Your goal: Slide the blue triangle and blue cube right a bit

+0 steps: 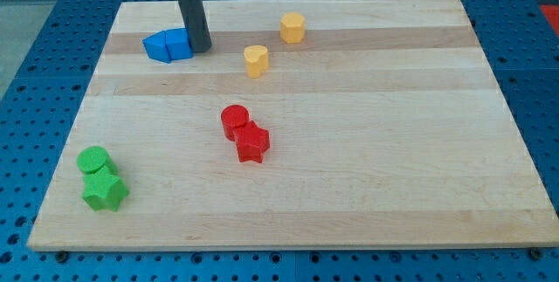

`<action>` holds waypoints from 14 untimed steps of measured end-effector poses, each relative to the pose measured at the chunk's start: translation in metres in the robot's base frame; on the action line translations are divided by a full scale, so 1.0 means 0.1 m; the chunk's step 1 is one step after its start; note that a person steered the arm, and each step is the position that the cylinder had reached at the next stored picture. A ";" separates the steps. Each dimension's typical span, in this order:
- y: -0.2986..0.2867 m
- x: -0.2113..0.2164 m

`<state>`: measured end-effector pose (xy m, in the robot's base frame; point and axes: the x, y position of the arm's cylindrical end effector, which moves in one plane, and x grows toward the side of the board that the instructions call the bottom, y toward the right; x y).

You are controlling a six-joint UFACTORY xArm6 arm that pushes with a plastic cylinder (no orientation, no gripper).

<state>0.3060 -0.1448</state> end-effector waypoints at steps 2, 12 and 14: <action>-0.05 -0.33; -1.13 0.23; -1.24 0.08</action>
<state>0.3143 -0.2689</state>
